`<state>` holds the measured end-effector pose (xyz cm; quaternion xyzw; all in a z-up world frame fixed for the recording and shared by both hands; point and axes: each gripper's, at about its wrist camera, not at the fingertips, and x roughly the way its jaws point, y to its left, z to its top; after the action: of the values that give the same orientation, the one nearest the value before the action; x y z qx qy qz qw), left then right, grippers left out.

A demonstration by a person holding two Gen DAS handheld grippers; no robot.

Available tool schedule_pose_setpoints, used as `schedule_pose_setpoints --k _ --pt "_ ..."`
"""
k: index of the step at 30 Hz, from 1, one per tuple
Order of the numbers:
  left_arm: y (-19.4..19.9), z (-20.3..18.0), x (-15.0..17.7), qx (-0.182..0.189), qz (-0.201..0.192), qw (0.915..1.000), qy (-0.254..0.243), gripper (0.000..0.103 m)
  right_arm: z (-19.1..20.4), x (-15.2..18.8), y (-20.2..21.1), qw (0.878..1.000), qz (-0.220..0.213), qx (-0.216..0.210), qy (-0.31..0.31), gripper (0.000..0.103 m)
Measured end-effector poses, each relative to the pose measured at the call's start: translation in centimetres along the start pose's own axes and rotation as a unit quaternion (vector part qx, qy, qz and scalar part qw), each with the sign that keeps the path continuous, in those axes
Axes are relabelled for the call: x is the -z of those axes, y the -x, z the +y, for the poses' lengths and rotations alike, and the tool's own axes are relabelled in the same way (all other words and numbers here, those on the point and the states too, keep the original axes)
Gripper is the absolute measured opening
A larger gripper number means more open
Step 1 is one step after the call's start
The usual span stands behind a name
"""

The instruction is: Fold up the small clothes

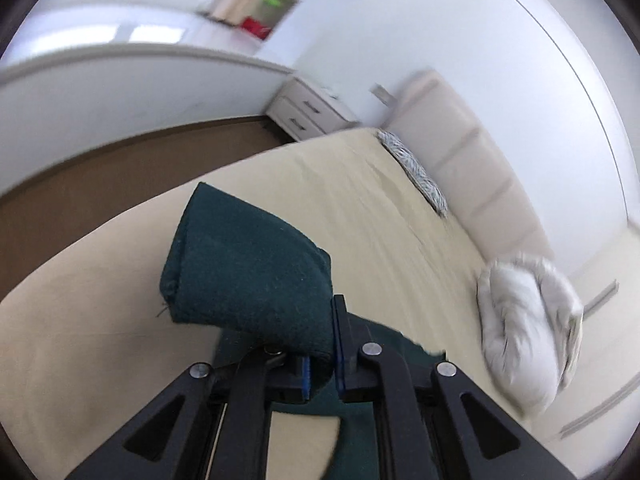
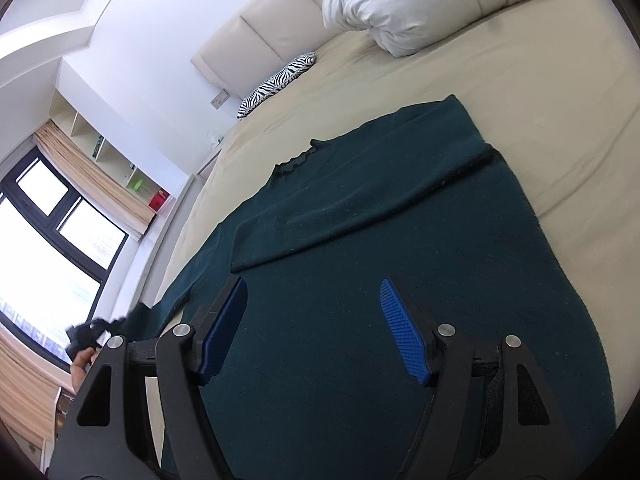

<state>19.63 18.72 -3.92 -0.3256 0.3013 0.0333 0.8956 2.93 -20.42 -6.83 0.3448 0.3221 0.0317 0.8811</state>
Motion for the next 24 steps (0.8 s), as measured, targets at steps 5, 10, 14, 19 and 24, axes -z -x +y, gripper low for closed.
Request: schedule_pose_setpoints --k 5,10,14,19,24 --pt "-3.2 -16.4 9.7 -0.002 0.034 0.9635 -0.266 0.009 -2.8 -0.2 1.8 1.0 -0.017 0.008 -0.022 0.068" --pt "-6.5 -22.5 23.1 -0.034 0.092 0.8934 -0.438 0.034 -6.6 -0.8 3.4 0.998 -0.033 0.025 -0.05 0.068" --pt "-6.4 -20.4 26.7 -0.037 0.121 0.8865 -0.445 0.062 -8.9 -0.8 3.1 0.996 -0.023 0.044 -0.069 0.069" --pt "-2.7 -16.1 24.8 -0.01 0.123 0.92 -0.372 0.074 -9.0 -0.9 0.4 0.997 0.013 0.041 -0.063 0.069" --pt "0.2 -11.6 21.0 -0.006 0.108 0.9507 -0.291 0.075 -5.3 -2.6 -5.1 0.998 0.065 0.002 -0.026 0.069"
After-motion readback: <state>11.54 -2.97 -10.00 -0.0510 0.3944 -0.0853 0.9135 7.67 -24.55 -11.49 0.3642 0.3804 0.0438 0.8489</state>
